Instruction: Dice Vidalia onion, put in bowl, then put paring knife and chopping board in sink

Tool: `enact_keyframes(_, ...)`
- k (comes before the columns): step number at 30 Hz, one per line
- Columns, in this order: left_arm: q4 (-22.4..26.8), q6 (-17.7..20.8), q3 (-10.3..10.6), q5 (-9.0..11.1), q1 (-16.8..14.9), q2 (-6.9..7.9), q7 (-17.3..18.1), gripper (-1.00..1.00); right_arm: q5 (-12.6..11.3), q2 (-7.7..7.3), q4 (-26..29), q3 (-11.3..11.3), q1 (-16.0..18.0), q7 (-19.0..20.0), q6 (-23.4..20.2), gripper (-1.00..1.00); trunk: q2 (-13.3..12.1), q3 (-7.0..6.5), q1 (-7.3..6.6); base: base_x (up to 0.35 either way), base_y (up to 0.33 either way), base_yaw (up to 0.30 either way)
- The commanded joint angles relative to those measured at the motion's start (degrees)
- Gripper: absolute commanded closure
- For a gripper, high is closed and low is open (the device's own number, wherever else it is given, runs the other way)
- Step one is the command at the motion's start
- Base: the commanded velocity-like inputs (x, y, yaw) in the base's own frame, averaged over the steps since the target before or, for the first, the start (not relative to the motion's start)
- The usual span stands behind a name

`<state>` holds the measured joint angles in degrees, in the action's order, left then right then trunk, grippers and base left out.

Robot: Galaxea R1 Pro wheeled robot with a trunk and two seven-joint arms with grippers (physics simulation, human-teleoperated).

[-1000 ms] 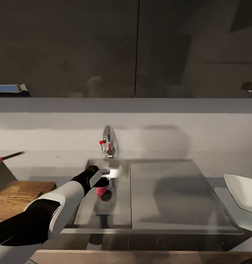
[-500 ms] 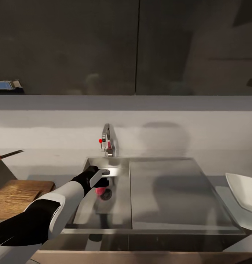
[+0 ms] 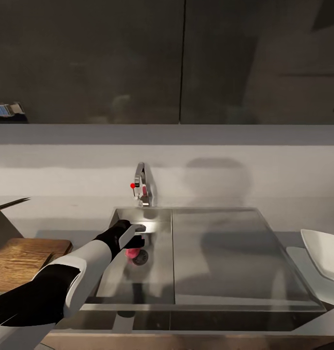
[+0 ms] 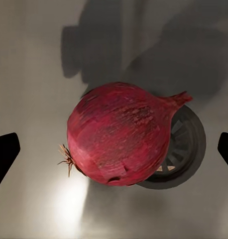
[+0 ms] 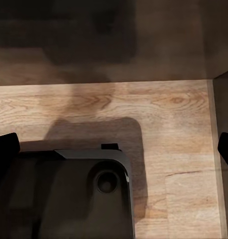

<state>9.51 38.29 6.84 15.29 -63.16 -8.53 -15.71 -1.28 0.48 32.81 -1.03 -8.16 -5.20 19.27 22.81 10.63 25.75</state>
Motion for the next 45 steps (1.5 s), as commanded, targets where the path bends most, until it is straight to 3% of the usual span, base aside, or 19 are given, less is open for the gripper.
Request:
enact_keyframes(1,0.08,0.26,0.45,0.62,-0.03,0.01,-0.38,-1.0,-0.13,0.01,0.08,-0.11,-0.02,-0.25,0.06,-1.0,0.11,0.11,0.04,0.0,0.0,0.0)
enact_keyframes(14,0.12,0.21,0.45,0.63,0.01,0.01,-0.38,-1.0,-0.21,0.01,0.11,-0.11,-0.02,-0.25,0.06,-1.0,0.11,0.43,0.04,0.023,0.0,0.0)
enact_keyframes(45,0.07,0.23,0.45,0.64,0.06,0.01,-0.38,-1.0,-0.21,0.05,0.12,-0.11,-0.02,-0.25,0.06,-1.0,0.11,3.21,0.04,0.001,0.0,0.0)
